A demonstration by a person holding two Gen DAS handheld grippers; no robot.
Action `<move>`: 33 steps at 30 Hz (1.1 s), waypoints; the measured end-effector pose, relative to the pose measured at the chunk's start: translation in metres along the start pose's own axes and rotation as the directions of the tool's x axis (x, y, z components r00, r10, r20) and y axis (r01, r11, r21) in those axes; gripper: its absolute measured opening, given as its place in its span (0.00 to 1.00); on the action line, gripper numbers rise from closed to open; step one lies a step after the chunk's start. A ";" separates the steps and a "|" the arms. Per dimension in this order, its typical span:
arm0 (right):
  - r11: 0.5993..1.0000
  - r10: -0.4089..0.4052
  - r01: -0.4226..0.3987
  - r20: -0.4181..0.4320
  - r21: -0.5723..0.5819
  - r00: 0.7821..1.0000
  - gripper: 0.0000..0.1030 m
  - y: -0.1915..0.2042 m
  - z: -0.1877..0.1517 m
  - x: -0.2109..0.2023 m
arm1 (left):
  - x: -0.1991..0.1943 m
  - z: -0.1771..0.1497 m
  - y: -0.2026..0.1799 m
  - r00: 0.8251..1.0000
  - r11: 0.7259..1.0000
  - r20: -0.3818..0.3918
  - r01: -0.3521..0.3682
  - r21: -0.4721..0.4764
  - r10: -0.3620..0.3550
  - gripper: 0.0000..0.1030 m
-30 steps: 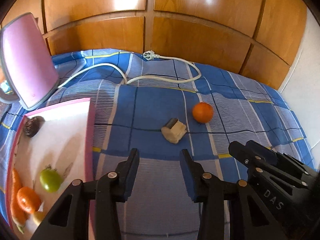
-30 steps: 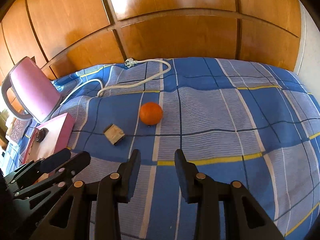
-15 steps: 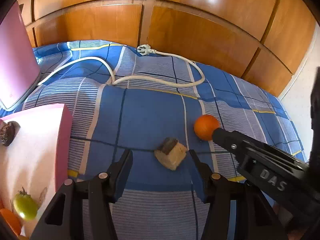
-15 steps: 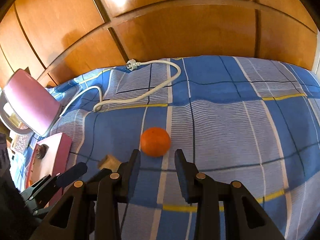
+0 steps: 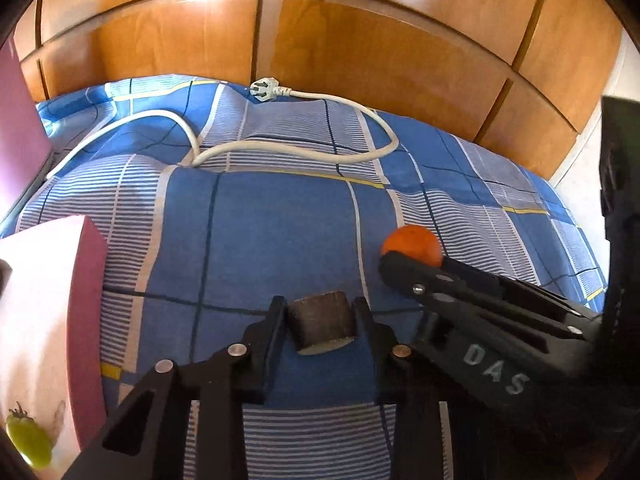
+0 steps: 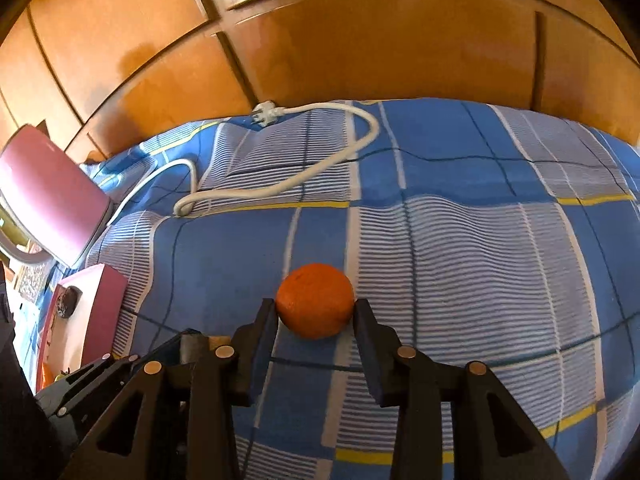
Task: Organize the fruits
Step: 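Grasp the beige chunk with the left tool while the right tool grasps the orange, then lift the beige chunk and orange off the bedspread with both tools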
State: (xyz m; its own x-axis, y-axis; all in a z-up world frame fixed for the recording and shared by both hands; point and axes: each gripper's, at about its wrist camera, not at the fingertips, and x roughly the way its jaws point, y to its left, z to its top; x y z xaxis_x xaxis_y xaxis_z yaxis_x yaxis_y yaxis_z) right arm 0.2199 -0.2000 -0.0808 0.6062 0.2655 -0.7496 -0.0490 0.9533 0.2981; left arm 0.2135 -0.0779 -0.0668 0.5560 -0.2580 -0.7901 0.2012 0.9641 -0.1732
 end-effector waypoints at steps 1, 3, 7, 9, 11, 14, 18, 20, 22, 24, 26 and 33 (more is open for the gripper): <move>1.000 -0.004 0.004 0.002 0.015 1.000 0.38 -0.005 -0.002 -0.002 | 0.000 0.000 -0.001 1.000 1.000 0.003 -0.003 0.004 0.003 0.32; 0.999 -0.013 0.012 0.004 0.033 1.000 0.38 -0.011 -0.004 -0.005 | -0.001 -0.001 0.000 1.000 1.000 0.004 -0.003 0.004 0.003 0.31; 0.998 -0.040 0.039 0.007 0.051 0.999 0.38 -0.020 -0.011 -0.012 | -0.004 -0.003 0.000 1.000 1.000 -0.007 -0.010 -0.004 0.010 0.31; 0.997 -0.053 0.052 0.008 0.053 0.999 0.38 -0.023 -0.016 -0.017 | -0.008 -0.007 -0.001 1.000 1.000 -0.011 -0.017 0.000 0.017 0.31; 0.996 -0.066 0.066 0.008 0.052 0.998 0.38 -0.026 -0.022 -0.022 | -0.012 -0.012 -0.003 1.000 1.000 -0.014 -0.023 0.006 0.023 0.31; 0.996 -0.078 0.077 0.008 0.052 0.997 0.38 -0.032 -0.032 -0.031 | -0.020 -0.022 -0.008 1.000 1.000 -0.017 -0.025 0.018 0.026 0.31; 0.994 -0.100 0.100 0.006 0.038 0.995 0.38 -0.034 -0.047 -0.042 | -0.031 -0.038 -0.016 0.999 0.999 -0.020 -0.030 0.032 0.030 0.31; 0.993 -0.110 0.110 0.007 0.037 0.994 0.37 -0.037 -0.055 -0.048 | -0.036 -0.046 -0.019 0.999 0.999 -0.018 -0.035 0.033 0.036 0.31; 0.992 -0.122 0.122 0.009 0.032 0.992 0.37 -0.039 -0.062 -0.055 | -0.042 -0.054 -0.021 0.999 0.999 -0.015 -0.037 0.031 0.037 0.31; 0.991 -0.132 0.132 0.010 0.029 0.991 0.37 -0.041 -0.069 -0.061 | -0.048 -0.062 -0.023 0.999 0.998 -0.006 -0.045 0.039 0.045 0.31; 0.989 -0.145 0.145 0.012 0.023 0.989 0.37 -0.043 -0.075 -0.068 | -0.052 -0.070 -0.026 0.999 0.998 0.002 -0.047 0.043 0.047 0.31; 0.974 -0.222 0.223 0.031 -0.032 0.975 0.37 -0.048 -0.098 -0.084 | -0.062 -0.092 -0.033 0.997 0.996 0.058 -0.063 0.062 0.059 0.32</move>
State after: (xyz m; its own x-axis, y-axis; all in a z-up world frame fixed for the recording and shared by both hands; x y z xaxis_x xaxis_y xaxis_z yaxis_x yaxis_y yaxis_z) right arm 0.0932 -0.2536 -0.0903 0.6259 0.0430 -0.7787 0.0615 0.9926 0.1042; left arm 0.0980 -0.0882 -0.0658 0.6129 -0.2035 -0.7635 0.2150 0.9728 -0.0866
